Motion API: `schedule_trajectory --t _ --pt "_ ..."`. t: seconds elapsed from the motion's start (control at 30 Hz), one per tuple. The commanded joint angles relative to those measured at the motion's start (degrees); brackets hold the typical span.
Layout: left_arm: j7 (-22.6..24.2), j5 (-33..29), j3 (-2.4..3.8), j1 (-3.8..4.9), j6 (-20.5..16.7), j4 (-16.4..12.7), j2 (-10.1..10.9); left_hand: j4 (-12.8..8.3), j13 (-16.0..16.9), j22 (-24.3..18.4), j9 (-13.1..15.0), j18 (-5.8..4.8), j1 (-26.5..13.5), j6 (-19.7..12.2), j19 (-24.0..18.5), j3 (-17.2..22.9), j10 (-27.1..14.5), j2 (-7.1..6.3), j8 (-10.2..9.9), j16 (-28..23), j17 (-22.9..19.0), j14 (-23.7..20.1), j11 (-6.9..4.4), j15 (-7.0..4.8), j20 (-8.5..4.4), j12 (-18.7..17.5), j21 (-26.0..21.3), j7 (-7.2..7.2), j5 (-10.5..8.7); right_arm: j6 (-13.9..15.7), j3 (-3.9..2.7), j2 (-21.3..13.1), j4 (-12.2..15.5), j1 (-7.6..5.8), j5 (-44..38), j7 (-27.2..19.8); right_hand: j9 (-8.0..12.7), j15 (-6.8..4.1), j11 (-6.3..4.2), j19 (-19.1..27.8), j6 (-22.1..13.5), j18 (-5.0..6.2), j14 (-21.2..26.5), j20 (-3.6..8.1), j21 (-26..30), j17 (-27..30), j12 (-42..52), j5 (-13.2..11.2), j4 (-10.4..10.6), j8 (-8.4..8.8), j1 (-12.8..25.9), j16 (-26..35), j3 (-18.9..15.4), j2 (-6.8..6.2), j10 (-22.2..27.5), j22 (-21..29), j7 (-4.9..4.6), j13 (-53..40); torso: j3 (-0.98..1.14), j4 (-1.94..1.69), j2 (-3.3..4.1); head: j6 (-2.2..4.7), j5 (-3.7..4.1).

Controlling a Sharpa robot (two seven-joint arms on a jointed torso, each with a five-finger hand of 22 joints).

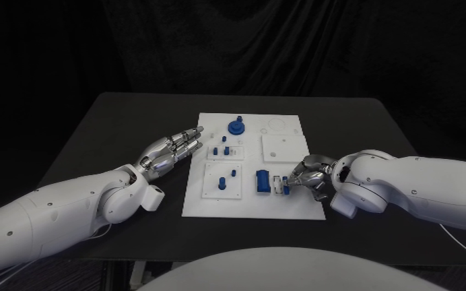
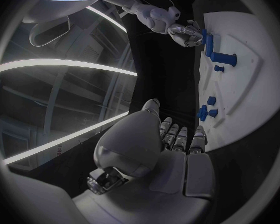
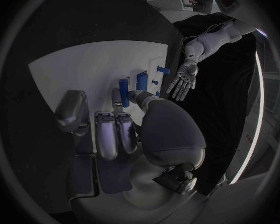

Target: Assemble the parts on the task board

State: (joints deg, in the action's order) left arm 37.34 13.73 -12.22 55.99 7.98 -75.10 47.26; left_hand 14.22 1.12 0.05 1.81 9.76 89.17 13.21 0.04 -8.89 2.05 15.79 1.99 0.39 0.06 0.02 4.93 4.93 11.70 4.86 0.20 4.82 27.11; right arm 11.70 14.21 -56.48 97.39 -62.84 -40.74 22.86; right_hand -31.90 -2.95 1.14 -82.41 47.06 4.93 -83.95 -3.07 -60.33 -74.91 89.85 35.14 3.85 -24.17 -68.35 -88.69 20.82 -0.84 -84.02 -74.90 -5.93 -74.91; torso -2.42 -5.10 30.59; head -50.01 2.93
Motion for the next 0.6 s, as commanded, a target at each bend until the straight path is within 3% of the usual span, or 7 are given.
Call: schedule_trajectory --t 0.03,0.6 --pt "0.6 -0.1 0.06 -0.09 0.8 -0.1 -0.1 0.0 0.1 0.0 0.0 0.56 -0.3 -0.2 0.0 0.3 0.0 -0.37 0.3 -0.4 -0.1 0.0 0.55 0.22 0.31 0.2 -0.2 -0.05 -0.21 -1.8 -0.01 0.4 -0.3 0.04 0.3 0.6 -0.1 0.39 0.32 0.0 -0.5 0.72 -5.3 -0.33 0.3 -11.3 0.2 -0.6 -0.1 -0.12 0.6 -0.1 0.3 0.15 -6.0 -7.6 0.08 -15.1 -0.02 0.04 0.0 0.01 -0.09" --pt "0.5 -0.1 0.06 -0.14 0.9 0.1 -0.3 0.0 0.1 0.0 0.0 0.56 -0.3 -0.2 0.0 0.3 0.0 -0.39 0.3 -0.4 -0.1 0.0 0.61 0.34 0.38 0.2 -0.2 -0.04 -0.31 -1.1 -0.03 1.3 -1.2 0.06 0.3 0.0 -0.1 0.4 0.31 0.1 -0.6 0.77 -5.3 -0.37 0.5 -11.2 0.2 -3.0 0.2 -0.3 1.6 -0.1 -0.1 0.39 -6.0 -7.5 0.12 -15.1 -0.02 0.01 0.0 0.01 -0.13"
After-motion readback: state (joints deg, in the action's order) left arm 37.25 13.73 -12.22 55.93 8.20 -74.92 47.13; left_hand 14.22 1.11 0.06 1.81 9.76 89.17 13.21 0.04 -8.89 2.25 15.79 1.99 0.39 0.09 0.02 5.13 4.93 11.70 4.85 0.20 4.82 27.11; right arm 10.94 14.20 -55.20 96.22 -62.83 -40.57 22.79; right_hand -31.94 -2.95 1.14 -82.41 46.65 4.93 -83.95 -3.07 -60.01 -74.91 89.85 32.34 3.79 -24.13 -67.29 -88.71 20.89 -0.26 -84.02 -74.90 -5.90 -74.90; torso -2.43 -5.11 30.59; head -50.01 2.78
